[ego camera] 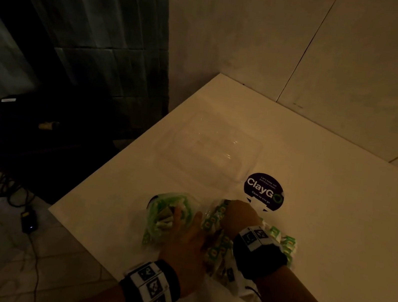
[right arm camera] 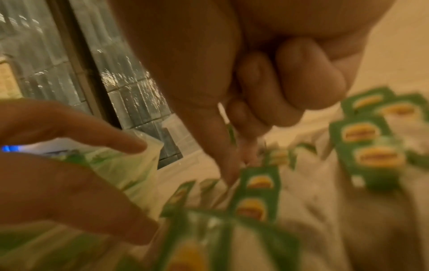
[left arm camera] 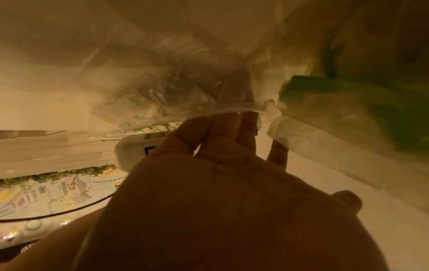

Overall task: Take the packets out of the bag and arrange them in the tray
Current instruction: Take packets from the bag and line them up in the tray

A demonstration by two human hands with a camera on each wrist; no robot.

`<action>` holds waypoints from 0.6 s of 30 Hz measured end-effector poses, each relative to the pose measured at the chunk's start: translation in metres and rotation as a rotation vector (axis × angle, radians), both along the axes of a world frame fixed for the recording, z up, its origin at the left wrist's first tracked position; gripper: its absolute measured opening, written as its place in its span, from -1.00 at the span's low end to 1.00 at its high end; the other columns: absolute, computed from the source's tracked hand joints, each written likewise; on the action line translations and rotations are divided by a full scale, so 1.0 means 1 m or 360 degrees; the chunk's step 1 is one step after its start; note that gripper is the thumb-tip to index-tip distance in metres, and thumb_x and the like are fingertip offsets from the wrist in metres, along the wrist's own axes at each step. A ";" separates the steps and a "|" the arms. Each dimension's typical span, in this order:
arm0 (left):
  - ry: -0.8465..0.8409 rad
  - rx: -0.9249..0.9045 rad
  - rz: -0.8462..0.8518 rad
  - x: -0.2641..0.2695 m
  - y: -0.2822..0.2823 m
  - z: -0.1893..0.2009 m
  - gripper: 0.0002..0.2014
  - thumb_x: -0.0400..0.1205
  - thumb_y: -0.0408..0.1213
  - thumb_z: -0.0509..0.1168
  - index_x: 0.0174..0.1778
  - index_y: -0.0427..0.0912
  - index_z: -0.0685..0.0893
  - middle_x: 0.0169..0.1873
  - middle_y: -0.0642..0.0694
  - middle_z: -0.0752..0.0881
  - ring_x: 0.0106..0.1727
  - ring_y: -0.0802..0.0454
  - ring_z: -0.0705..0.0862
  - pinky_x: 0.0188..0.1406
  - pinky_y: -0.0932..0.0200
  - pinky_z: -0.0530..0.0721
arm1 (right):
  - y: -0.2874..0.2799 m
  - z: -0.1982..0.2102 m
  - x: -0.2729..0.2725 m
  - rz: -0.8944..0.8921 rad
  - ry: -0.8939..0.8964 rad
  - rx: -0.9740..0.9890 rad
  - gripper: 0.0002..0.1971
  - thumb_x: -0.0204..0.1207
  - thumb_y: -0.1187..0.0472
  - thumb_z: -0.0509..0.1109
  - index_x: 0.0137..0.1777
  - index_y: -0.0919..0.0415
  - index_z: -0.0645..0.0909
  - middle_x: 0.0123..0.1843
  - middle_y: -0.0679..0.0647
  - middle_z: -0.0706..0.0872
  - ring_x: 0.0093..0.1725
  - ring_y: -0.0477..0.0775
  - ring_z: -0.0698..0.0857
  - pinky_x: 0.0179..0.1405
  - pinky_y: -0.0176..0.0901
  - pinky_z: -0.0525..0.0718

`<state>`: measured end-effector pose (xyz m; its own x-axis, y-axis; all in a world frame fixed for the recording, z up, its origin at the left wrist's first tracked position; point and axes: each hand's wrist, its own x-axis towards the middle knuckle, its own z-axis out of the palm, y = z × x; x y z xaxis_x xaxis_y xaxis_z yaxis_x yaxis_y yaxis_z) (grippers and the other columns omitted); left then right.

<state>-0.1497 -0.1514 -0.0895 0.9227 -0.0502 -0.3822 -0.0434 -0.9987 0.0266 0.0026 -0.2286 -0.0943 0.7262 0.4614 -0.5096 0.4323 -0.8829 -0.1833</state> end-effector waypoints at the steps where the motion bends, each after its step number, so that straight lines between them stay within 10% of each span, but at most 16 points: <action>1: 0.0011 0.0000 -0.0002 0.000 -0.001 0.001 -0.34 0.58 0.14 -0.36 0.64 0.09 -0.22 0.69 -0.06 -0.03 0.62 -0.36 -0.36 0.12 -0.50 -0.80 | 0.001 0.000 0.000 -0.0009 0.0000 0.0019 -0.78 0.60 0.25 0.22 0.08 0.32 0.64 0.14 0.18 0.69 0.16 0.16 0.68 0.05 -0.15 0.62; 18: -0.0052 -0.0062 0.0069 0.009 -0.003 0.015 -0.39 0.68 0.09 -0.12 0.65 0.12 -0.14 0.68 -0.02 -0.02 0.65 -0.27 -0.33 0.19 -0.53 -0.72 | -0.008 0.024 0.000 -0.0202 -0.0118 0.0487 -0.81 0.59 0.16 0.28 0.11 0.10 0.68 0.06 0.06 0.75 0.01 0.07 0.71 0.07 -0.09 0.68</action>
<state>-0.1408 -0.1542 -0.0742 0.9362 -0.0243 -0.3505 -0.0016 -0.9979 0.0649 0.0029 -0.2362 -0.0701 0.8175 0.4883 -0.3052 0.3445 -0.8394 -0.4204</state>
